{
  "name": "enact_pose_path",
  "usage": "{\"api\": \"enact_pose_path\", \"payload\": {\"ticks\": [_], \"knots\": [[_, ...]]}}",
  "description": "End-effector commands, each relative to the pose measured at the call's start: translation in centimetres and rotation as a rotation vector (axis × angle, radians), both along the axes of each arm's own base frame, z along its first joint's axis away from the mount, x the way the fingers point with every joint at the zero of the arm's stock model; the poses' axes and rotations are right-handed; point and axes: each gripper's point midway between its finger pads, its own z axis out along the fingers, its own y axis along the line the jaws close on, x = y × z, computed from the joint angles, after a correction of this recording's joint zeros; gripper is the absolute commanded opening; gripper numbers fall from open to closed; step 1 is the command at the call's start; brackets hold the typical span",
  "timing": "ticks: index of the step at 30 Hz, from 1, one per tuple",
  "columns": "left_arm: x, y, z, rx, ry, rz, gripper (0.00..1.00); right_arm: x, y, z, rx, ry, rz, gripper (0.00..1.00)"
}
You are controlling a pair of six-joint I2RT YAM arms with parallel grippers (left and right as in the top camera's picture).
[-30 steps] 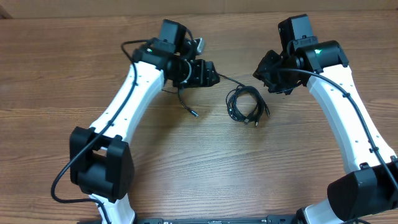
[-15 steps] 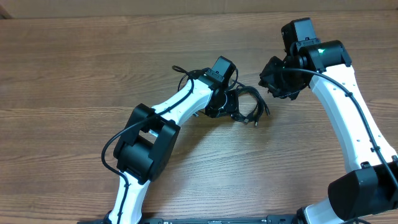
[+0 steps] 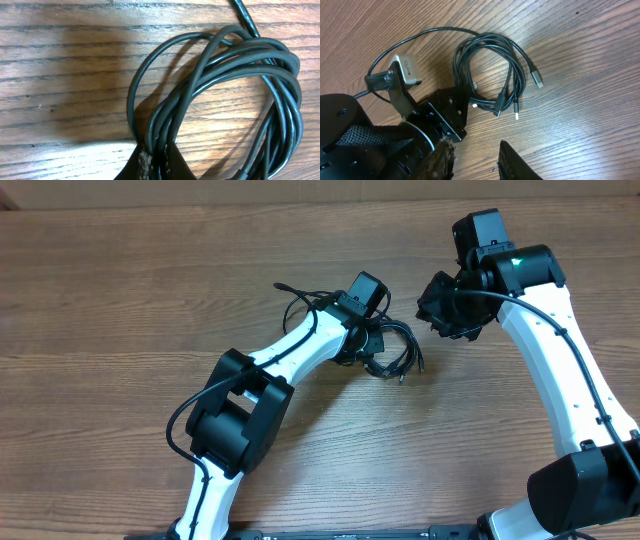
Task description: Untangle cables
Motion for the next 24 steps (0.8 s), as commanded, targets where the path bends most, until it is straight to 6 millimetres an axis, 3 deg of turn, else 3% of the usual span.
{"api": "enact_pose_path", "payload": {"ticks": [1, 2, 3, 5, 6, 8, 13, 19, 22, 24], "knots": [[-0.7, 0.4, 0.4, -0.011, 0.047, -0.045, 0.04, 0.1, -0.2, -0.3, -0.018, -0.006, 0.029, 0.28], [-0.5, 0.3, 2.0, -0.056, 0.045, -0.113, 0.04, 0.1, 0.1, -0.2, -0.004, -0.012, 0.063, 0.28], [-0.2, 0.3, 5.0, -0.140, 0.020, -0.223, 0.04, 0.2, 1.7, 0.4, 0.065, -0.048, 0.175, 0.28], [0.1, 0.3, 8.2, -0.230, -0.035, -0.349, 0.04, 0.2, 3.6, 1.2, 0.159, -0.086, 0.273, 0.28], [0.1, 0.2, 11.2, -0.334, -0.111, -0.485, 0.04, 0.2, 4.4, 1.7, 0.206, -0.098, 0.297, 0.28], [-0.9, 0.9, 14.6, -0.462, -0.212, -0.684, 0.04, 0.1, 5.8, 2.5, 0.284, -0.129, 0.364, 0.29], [-2.5, 5.2, 14.1, -0.448, -0.227, -0.851, 0.04, -0.3, 7.5, 2.9, 0.318, -0.144, 0.415, 0.29], [-3.5, 5.4, 13.9, -0.449, -0.218, -0.902, 0.04, -0.5, 10.3, 0.3, 0.258, -0.023, 0.245, 0.29], [-3.4, 5.5, 13.8, -0.444, -0.173, -0.838, 0.04, -0.5, 10.9, -1.5, 0.231, 0.042, 0.177, 0.27], [-3.3, 5.5, 13.8, -0.449, -0.150, -0.803, 0.04, -0.3, 11.0, -1.6, 0.236, 0.041, 0.165, 0.27]]}}
